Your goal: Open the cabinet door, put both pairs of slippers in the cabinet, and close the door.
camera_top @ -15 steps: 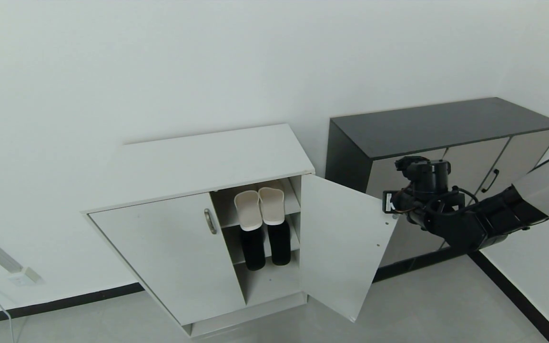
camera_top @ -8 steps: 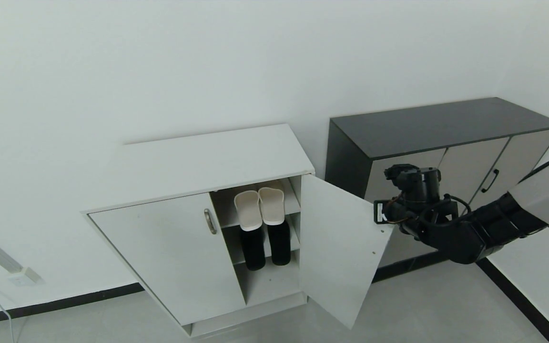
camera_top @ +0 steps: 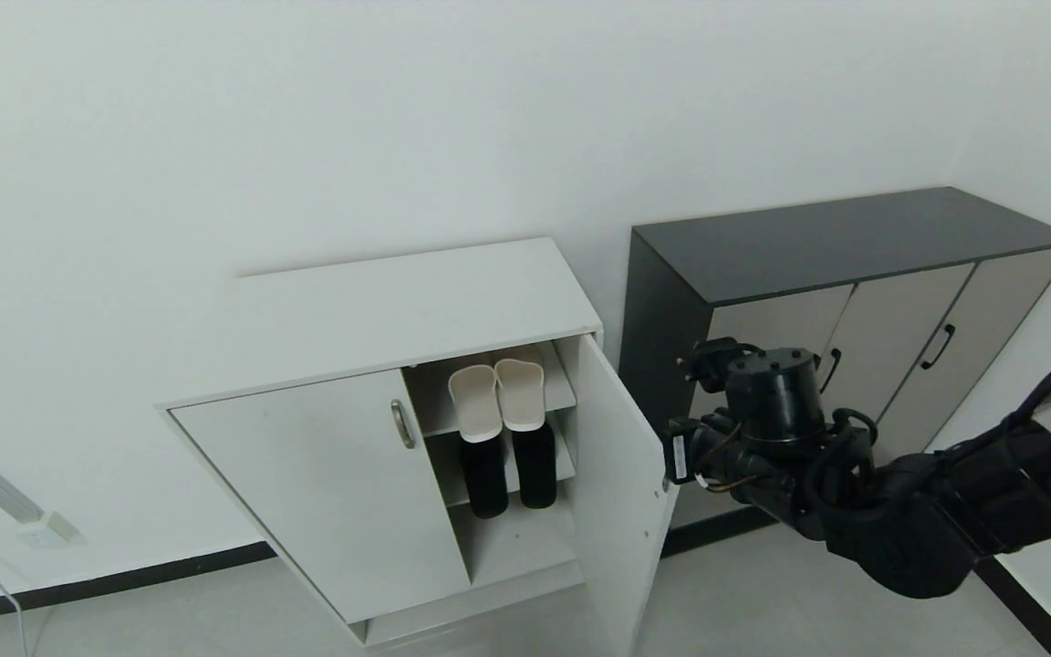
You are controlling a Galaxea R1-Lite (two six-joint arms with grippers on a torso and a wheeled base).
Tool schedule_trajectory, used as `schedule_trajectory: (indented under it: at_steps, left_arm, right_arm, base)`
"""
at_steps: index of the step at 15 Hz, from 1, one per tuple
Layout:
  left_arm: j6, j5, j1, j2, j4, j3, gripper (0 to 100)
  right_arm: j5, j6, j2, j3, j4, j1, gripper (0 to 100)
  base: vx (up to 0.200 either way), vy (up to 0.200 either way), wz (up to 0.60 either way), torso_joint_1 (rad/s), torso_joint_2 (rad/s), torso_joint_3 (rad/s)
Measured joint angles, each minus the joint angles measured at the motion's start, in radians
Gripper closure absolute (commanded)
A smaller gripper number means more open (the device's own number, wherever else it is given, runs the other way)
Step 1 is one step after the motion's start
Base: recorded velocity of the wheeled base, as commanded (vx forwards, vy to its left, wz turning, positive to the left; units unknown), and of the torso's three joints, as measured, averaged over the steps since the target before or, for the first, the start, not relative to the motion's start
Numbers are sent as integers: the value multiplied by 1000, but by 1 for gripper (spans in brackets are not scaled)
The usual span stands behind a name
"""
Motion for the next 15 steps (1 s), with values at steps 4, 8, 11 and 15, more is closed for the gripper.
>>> schedule_trajectory:
  at_steps: [4, 8, 11, 15]
  left_arm:
    - [1, 0, 0, 0, 0, 0, 100]
    - [0, 0, 0, 0, 0, 0, 100]
    - [0, 1, 0, 0, 0, 0, 100]
    - [-1, 1, 0, 0, 0, 0, 100]
  right_arm:
    - [39, -49, -44, 81, -122, 15, 100]
    - [39, -56, -54, 98, -134, 22, 100]
    - [39, -76, -55, 121, -198, 23, 100]
    - [39, -78, -53, 127, -203, 23, 100]
  base:
    - [0, 0, 0, 0, 0, 0]
    - [0, 0, 0, 0, 0, 0]
    - [0, 0, 0, 0, 0, 0]
    - [0, 0, 450, 3, 4, 1]
